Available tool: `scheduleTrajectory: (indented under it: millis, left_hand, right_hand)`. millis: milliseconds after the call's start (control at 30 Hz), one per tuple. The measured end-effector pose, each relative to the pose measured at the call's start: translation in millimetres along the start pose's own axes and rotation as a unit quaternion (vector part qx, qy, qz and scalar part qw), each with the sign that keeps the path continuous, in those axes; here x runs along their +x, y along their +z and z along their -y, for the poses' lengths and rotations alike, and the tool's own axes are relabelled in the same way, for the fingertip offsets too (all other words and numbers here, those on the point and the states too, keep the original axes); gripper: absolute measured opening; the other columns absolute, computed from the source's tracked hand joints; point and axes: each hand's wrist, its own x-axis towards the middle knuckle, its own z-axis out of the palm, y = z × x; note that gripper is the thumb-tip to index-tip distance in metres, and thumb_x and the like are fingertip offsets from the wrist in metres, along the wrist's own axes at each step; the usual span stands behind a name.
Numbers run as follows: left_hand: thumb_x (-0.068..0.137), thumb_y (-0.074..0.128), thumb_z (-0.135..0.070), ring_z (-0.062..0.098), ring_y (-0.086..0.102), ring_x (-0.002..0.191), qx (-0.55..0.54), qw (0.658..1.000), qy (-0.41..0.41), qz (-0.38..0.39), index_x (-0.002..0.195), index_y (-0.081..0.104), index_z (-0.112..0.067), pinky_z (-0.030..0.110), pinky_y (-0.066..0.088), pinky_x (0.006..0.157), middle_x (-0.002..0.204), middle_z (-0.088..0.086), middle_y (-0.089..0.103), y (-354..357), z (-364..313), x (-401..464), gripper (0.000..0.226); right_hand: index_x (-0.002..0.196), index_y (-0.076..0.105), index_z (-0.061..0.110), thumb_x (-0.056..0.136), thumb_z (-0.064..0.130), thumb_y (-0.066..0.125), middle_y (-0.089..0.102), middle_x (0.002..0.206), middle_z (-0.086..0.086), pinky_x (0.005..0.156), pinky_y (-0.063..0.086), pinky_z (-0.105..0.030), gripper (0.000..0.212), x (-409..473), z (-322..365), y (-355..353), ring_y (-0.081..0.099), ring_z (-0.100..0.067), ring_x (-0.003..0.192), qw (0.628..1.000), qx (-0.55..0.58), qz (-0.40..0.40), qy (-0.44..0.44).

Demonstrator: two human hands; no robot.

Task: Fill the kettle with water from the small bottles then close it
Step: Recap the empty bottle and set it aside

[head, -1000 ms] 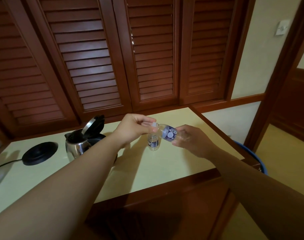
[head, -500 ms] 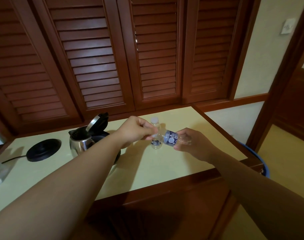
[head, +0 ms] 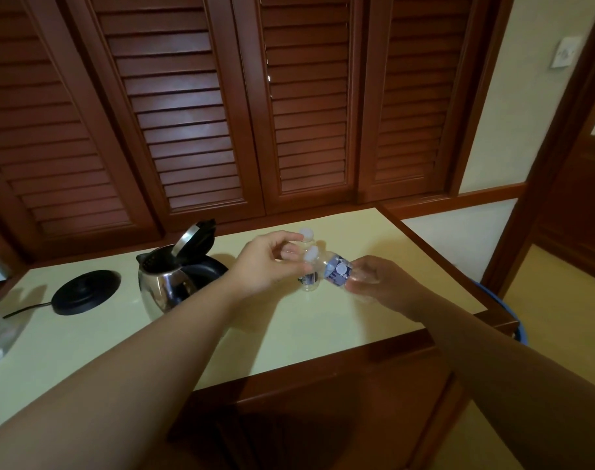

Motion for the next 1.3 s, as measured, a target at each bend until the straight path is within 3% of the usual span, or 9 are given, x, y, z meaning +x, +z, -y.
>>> scheduleTrajectory:
  millis: [167, 300, 433, 567, 833, 933, 1000, 1133, 1300]
  left_hand:
    - [0.071, 0.093, -0.045, 0.011, 0.063, 0.093, 0.057, 0.998, -0.021, -0.02, 0.118, 0.068, -0.028, 0.024, 0.05, 0.086, 0.099, -0.005, 0.064, 3.3, 24.6, -21.2, 0.056]
    - [0.07, 0.084, -0.065, 0.008, 0.061, 0.084, 0.115, 0.993, -0.039, 0.004, 0.1, 0.066, -0.034, 0.029, 0.052, 0.079, 0.09, -0.01, 0.061, 17.9, 43.9, -34.5, 0.047]
    - [0.081, 0.078, -0.064, 0.007, 0.057, 0.113, 0.23, 0.971, -0.058, 0.022, 0.12, 0.066, -0.033, 0.03, 0.05, 0.098, 0.118, -0.016, 0.061, 32.1, 66.0, -39.6, 0.051]
    - [0.086, 0.07, -0.065, 0.013, 0.044, 0.14, 0.291, 0.954, -0.056, 0.051, 0.141, 0.061, -0.028, 0.027, 0.032, 0.116, 0.148, -0.007, 0.053, 44.6, 100.2, -49.3, 0.066]
    - [0.086, 0.063, -0.073, 0.003, 0.032, 0.146, 0.266, 0.963, -0.049, 0.008, 0.141, 0.059, -0.039, 0.028, 0.024, 0.122, 0.156, -0.017, 0.045, 46.9, 117.3, -58.0, 0.065]
    - [0.085, 0.064, -0.072, 0.002, 0.03, 0.147, 0.257, 0.965, -0.051, 0.003, 0.141, 0.06, -0.039, 0.027, 0.023, 0.122, 0.157, -0.019, 0.044, 46.8, 119.5, -58.4, 0.065]
    - [0.085, 0.066, -0.071, 0.001, 0.03, 0.147, 0.253, 0.966, -0.05, -0.002, 0.141, 0.06, -0.038, 0.025, 0.022, 0.122, 0.156, -0.019, 0.044, 46.6, 119.7, -58.9, 0.065]
    - [0.086, 0.068, -0.064, 0.002, 0.035, 0.146, 0.234, 0.972, -0.031, -0.005, 0.133, 0.064, -0.034, 0.025, 0.027, 0.121, 0.152, -0.015, 0.05, 45.1, 121.3, -66.7, 0.055]
    - [0.092, 0.068, -0.055, 0.0, 0.041, 0.143, 0.235, 0.972, 0.006, -0.001, 0.13, 0.069, -0.032, 0.021, 0.03, 0.12, 0.149, -0.012, 0.057, 25.3, 125.9, -96.7, 0.045]
  right_hand:
    - [0.12, 0.057, 0.029, 0.089, 0.034, 0.08, 0.067, 0.109, 0.012, 0.067, 0.055, -0.018, 0.039, 7.7, -5.0, 4.1, 0.067, -0.011, 0.098, 0.998, -0.032, -0.044, 0.021]
    - [0.109, 0.062, 0.028, 0.086, 0.035, 0.081, 0.067, 0.101, 0.011, 0.073, 0.047, -0.024, 0.031, 24.2, -17.2, 10.1, 0.065, -0.012, 0.094, 0.994, -0.081, -0.076, 0.017]
    - [0.117, 0.058, 0.025, 0.081, 0.038, 0.083, 0.065, 0.106, 0.011, 0.071, 0.049, -0.023, 0.046, 41.5, -21.6, 20.2, 0.064, -0.01, 0.094, 0.985, -0.076, -0.142, 0.058]
    - [0.112, 0.055, 0.026, 0.08, 0.043, 0.083, 0.064, 0.099, 0.013, 0.069, 0.046, -0.022, 0.046, 56.2, -25.5, 32.3, 0.06, -0.006, 0.087, 0.976, -0.136, -0.151, 0.081]
    - [0.107, 0.058, 0.023, 0.081, 0.037, 0.074, 0.064, 0.093, 0.013, 0.059, 0.037, -0.017, 0.034, 83.4, -36.8, 59.5, 0.066, -0.017, 0.091, 0.968, -0.168, -0.143, 0.122]
    - [0.142, 0.049, 0.017, 0.081, 0.032, 0.083, 0.066, 0.121, 0.002, 0.08, 0.047, -0.023, 0.072, 74.6, -42.1, 64.7, 0.065, -0.021, 0.109, 0.972, -0.099, -0.16, 0.14]
    - [0.15, 0.041, 0.011, 0.079, 0.029, 0.087, 0.061, 0.133, -0.006, 0.092, 0.049, -0.032, 0.086, 62.3, -43.5, 71.2, 0.062, -0.026, 0.118, 0.966, -0.085, -0.187, 0.159]
    - [0.11, 0.056, 0.014, 0.079, 0.026, 0.082, 0.057, 0.108, -0.003, 0.077, 0.04, -0.03, 0.043, 30.5, -42.8, 95.2, 0.054, -0.021, 0.098, 0.954, -0.147, -0.236, 0.114]
    - [0.084, 0.063, 0.017, 0.082, 0.024, 0.078, 0.06, 0.085, 0.004, 0.071, 0.044, -0.033, 0.017, 0.7, -20.1, 150.5, 0.055, -0.021, 0.084, 0.934, -0.293, -0.189, -0.077]
